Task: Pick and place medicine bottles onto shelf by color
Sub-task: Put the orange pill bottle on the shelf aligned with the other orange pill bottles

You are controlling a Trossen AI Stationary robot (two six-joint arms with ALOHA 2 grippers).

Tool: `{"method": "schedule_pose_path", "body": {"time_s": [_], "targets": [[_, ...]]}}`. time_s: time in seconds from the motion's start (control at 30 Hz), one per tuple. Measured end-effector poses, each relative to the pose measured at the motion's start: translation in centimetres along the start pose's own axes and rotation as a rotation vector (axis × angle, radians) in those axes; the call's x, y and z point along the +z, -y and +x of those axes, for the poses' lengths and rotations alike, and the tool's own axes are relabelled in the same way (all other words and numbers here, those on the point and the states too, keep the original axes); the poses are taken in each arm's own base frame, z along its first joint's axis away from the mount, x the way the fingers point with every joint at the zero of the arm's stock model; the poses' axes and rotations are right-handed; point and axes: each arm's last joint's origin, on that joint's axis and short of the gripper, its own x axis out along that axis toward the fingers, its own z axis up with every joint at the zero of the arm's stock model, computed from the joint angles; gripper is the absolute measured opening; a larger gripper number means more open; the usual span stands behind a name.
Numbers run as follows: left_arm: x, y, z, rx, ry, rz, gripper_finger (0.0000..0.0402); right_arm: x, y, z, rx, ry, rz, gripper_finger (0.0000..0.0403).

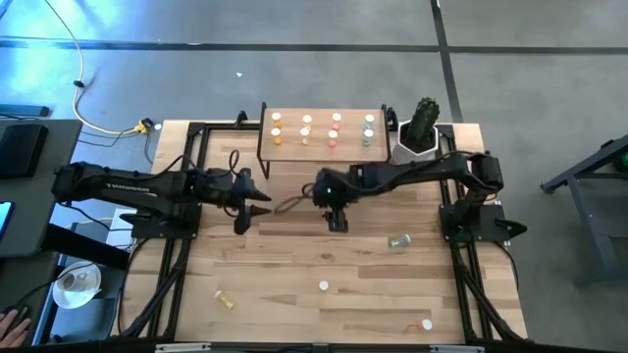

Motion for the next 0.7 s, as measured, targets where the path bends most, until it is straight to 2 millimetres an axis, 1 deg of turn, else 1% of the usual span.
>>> {"method": "schedule_pose_path", "body": {"time_s": [0.1,0.37,0.5,0.7], "targets": [[-0.3,0.9,0.0,-0.020,-0.012,-0.018,0.0168,-0.4,-1.6,0.5,0.017,-0.012,0.007,0.0222],[-1.0,3.3,-0.3,-0.033,-0.018,-0.012,0.0168,-2.3,-6.3,1.8,-0.037,-0.076,0.040,0.0222],[-1.4,4.4,-0.5,-0.043,-0.017,-0.026,0.0168,-2.8,-8.6,1.9,-0.051,-0.079,0.030,0.0222],[-2.1,5.8,-0.7,-0.061,-0.025,-0.048,0.0168,-2.9,-11.7,1.6,-0.010,-0.033,-0.032,0.0222]]}}
